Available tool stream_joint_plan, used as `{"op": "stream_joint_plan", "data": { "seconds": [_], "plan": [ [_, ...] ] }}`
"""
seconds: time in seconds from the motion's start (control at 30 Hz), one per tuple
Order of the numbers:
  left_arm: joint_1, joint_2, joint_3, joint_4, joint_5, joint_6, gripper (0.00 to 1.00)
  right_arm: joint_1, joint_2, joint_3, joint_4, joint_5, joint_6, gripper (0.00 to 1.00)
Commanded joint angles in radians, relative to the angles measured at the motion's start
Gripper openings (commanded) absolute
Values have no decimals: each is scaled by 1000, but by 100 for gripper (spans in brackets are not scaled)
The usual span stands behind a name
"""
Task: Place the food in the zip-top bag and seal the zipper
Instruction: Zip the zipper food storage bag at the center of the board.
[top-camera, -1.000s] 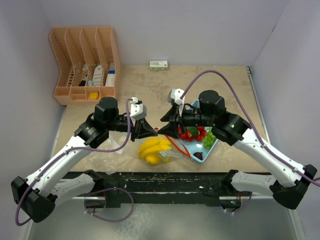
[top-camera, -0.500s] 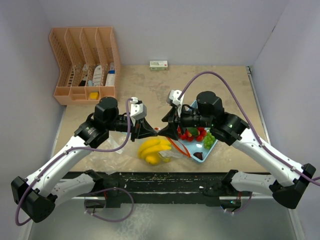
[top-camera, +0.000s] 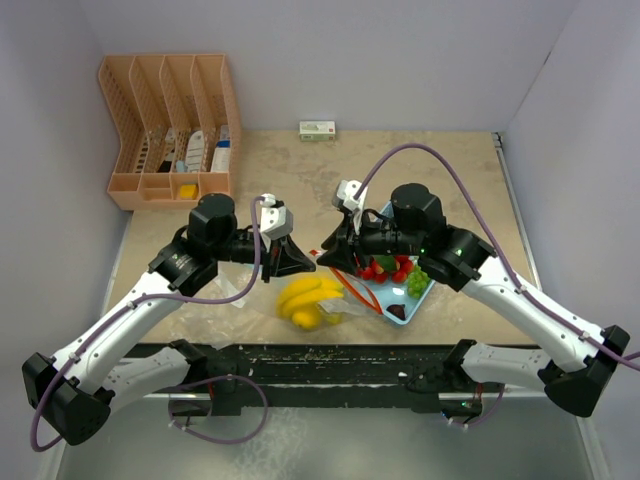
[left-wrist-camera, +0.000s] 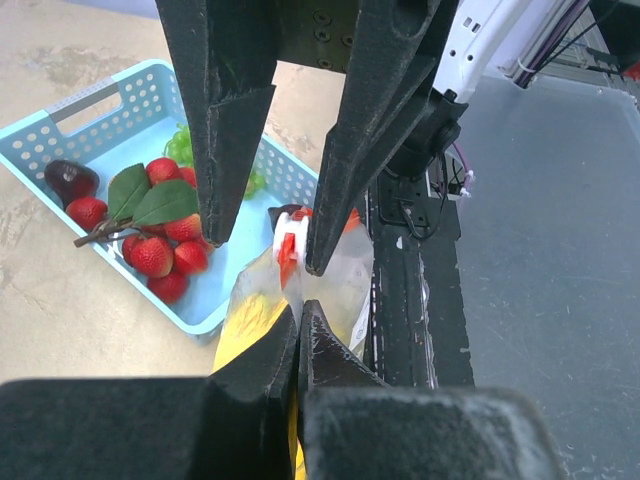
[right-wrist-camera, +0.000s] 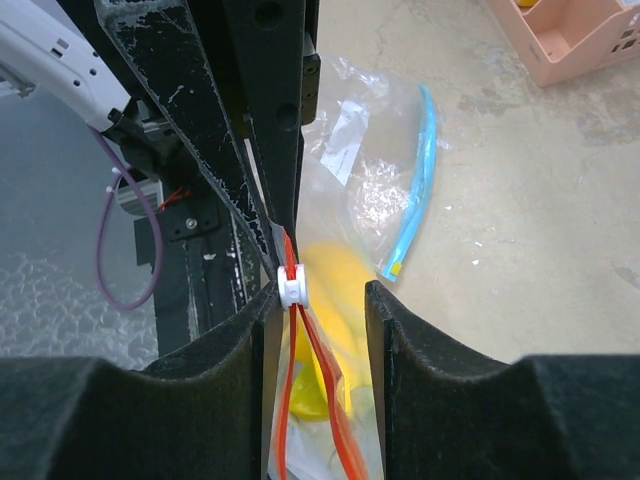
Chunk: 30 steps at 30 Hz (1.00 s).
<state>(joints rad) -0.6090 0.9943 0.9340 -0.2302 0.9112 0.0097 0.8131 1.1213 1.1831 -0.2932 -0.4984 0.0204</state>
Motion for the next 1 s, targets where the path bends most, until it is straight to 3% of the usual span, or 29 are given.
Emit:
{"op": "stream_joint_plan", "data": {
  "seconds": [0.0, 0.3, 0.53, 0.57, 0.7, 0.97],
  "plan": [
    [-1, -18, -1, 65, 12, -15, 0, 3, 0, 24, 37, -30, 5, 41],
    [-1, -20, -3, 61, 12, -13, 0, 3, -6, 36, 40, -24, 14, 42],
    [-1, -23, -10, 66, 9, -15, 0, 4, 1, 54, 34, -8, 26, 36],
    [-1, -24, -9, 66, 11, -16, 0, 3, 3, 57, 34, -6, 28, 32],
    [-1, -26, -10, 65, 9, -16, 0, 4, 14, 68, 25, 0, 34, 1],
    [-1, -41, -8, 65, -4, -20, 0, 4, 11, 51, 1, 15, 32, 0]
  ]
}}
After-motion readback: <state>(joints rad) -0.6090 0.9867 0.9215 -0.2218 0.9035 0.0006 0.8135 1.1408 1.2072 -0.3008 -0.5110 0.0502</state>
